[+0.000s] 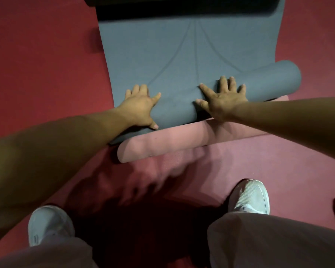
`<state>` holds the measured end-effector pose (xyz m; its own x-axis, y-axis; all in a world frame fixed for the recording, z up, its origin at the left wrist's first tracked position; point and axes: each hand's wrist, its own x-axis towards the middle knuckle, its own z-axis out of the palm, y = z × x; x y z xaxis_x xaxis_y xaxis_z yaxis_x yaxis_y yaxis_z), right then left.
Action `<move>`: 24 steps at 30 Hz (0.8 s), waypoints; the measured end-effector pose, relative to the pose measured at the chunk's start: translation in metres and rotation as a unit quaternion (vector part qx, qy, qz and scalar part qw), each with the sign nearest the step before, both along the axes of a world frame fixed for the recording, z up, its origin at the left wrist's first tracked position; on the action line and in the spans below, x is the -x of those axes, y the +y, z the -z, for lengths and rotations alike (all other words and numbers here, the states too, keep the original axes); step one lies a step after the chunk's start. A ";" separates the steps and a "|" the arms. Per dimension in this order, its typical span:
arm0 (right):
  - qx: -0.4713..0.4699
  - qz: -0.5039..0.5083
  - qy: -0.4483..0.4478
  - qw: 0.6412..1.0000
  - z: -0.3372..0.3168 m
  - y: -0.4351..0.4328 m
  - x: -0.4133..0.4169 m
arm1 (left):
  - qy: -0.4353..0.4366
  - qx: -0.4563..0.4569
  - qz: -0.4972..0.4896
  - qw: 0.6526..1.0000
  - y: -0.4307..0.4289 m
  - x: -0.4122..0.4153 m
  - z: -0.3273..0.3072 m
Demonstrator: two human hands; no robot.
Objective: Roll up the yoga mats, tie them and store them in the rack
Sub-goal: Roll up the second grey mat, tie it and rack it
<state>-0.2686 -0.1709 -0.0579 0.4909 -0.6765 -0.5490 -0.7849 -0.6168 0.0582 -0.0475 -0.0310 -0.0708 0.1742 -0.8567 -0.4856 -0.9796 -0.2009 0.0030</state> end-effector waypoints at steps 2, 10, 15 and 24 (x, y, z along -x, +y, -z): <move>-0.004 -0.023 -0.015 1.000 0.001 -0.013 0.000 | 0.015 0.026 0.010 0.999 0.002 0.002 0.002; 0.068 -0.148 0.037 0.986 0.012 -0.034 -0.007 | -0.053 -0.017 0.009 0.998 0.010 0.008 0.014; 0.102 -0.178 0.012 0.979 0.007 -0.038 -0.006 | -0.036 -0.010 0.026 0.999 0.001 -0.001 0.009; 0.052 -0.266 0.075 0.960 -0.005 -0.022 0.016 | 0.076 -0.077 0.034 0.994 0.041 0.024 0.016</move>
<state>-0.2850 -0.1926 -0.0530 0.7024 -0.4072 -0.5838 -0.3384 -0.9126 0.2293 -0.0711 0.0098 -0.0869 0.0327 -0.7779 -0.6276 -0.9817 -0.1429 0.1259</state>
